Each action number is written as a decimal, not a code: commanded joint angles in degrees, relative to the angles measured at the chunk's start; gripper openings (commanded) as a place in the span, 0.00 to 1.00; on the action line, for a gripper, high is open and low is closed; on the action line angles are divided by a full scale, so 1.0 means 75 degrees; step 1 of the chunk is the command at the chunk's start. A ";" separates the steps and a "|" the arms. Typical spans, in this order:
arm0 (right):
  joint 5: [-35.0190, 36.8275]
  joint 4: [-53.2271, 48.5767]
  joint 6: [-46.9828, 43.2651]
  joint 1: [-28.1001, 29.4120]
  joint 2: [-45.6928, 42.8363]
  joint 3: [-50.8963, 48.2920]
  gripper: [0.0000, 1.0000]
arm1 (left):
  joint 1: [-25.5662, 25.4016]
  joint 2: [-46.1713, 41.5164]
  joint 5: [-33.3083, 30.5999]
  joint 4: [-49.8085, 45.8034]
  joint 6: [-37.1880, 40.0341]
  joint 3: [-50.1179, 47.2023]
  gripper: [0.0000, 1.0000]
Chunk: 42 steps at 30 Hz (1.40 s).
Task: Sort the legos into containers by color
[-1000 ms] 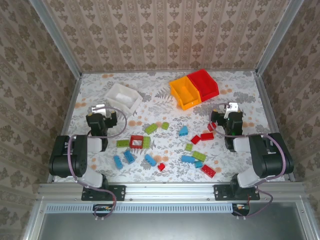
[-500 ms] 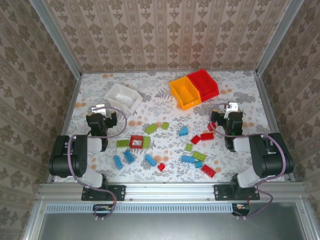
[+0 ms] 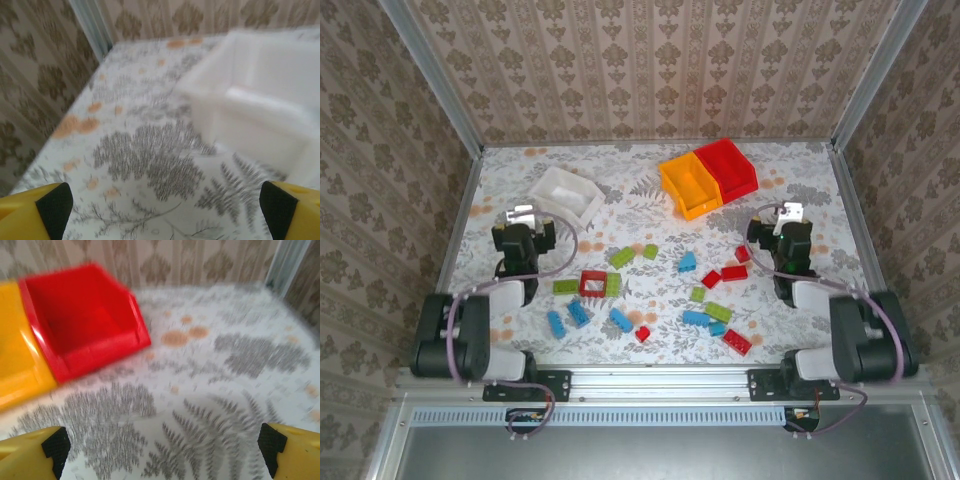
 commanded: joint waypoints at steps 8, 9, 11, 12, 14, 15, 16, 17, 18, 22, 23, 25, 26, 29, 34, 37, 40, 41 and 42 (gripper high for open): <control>-0.1032 -0.7890 0.3187 0.0372 -0.2361 0.5694 1.00 | -0.1826 -0.2322 -0.1570 -0.8602 -0.3918 0.5011 1.00; -0.1326 -0.7836 0.3888 0.0314 -0.2507 0.5501 1.00 | -0.1693 -0.2221 -0.1236 -0.9989 -0.4805 0.5611 1.00; -0.3274 -0.7047 0.4747 -0.0309 -0.2716 0.4732 1.00 | -0.1105 -0.2260 0.0244 -1.0437 -0.5414 0.5486 1.00; -0.3480 -0.7274 0.4944 -0.0399 -0.2699 0.4714 0.97 | -0.0810 -0.2331 0.0949 -1.0456 -0.5704 0.5354 1.00; -0.3264 -0.8364 0.4727 -0.0125 -0.2599 0.5111 0.90 | -0.0694 -0.2418 0.1307 -1.1098 -0.6436 0.5307 1.00; -0.3021 -0.8830 0.4508 0.0138 -0.2560 0.5324 0.88 | -0.0729 -0.2402 0.1391 -1.1408 -0.6579 0.5366 1.00; -0.2773 -0.9393 0.4195 0.0490 -0.2483 0.5582 0.84 | -0.0804 -0.2318 0.1429 -1.1878 -0.6718 0.5470 0.99; -0.2495 -0.9982 0.3930 0.0873 -0.2351 0.5800 0.82 | -0.0853 -0.2233 0.1476 -1.2293 -0.6786 0.5569 0.97; -0.2269 -1.0390 0.3778 0.1226 -0.2208 0.5954 0.82 | -0.0857 -0.2125 0.1536 -1.2579 -0.6809 0.5627 0.95; -0.1988 -1.1413 0.3428 0.2193 -0.1319 0.6187 0.82 | -0.0636 -0.1352 0.2011 -1.2887 -0.6520 0.5722 0.89; -0.2006 -1.1413 0.3415 0.2257 -0.1110 0.6195 0.80 | -0.0496 -0.1024 0.2205 -1.2798 -0.6520 0.5771 0.87; -0.2152 -1.1274 0.3360 0.2281 -0.0669 0.6315 0.79 | -0.0216 -0.0406 0.2613 -1.2318 -0.6453 0.5844 0.83; -0.2164 -1.1188 0.3285 0.2291 -0.0420 0.6404 0.79 | -0.0114 -0.0075 0.2735 -1.2075 -0.6451 0.5949 0.82; -0.1992 -1.1006 0.2898 0.2285 0.0447 0.6799 0.79 | 0.0149 0.0932 0.2962 -1.1331 -0.6483 0.6283 0.79; -0.1773 -1.0743 0.2453 0.2096 0.1925 0.7676 0.80 | 0.0464 0.2399 0.3128 -1.0609 -0.6522 0.7095 0.78; -0.2095 -1.0554 0.2532 0.1724 0.2574 0.7982 0.79 | 0.0598 0.3251 0.3284 -1.0484 -0.6523 0.7703 0.79; -0.2302 -1.0691 0.2573 0.1464 0.3085 0.8411 0.78 | 0.0644 0.3994 0.3371 -1.0403 -0.6499 0.8302 0.79; -0.2344 -1.0718 0.2559 0.1409 0.3215 0.8528 0.78 | 0.0637 0.4215 0.3429 -1.0362 -0.6498 0.8450 0.79; -0.2380 -1.0739 0.2556 0.1370 0.3340 0.8633 0.78 | 0.0628 0.4450 0.3473 -1.0375 -0.6527 0.8646 0.79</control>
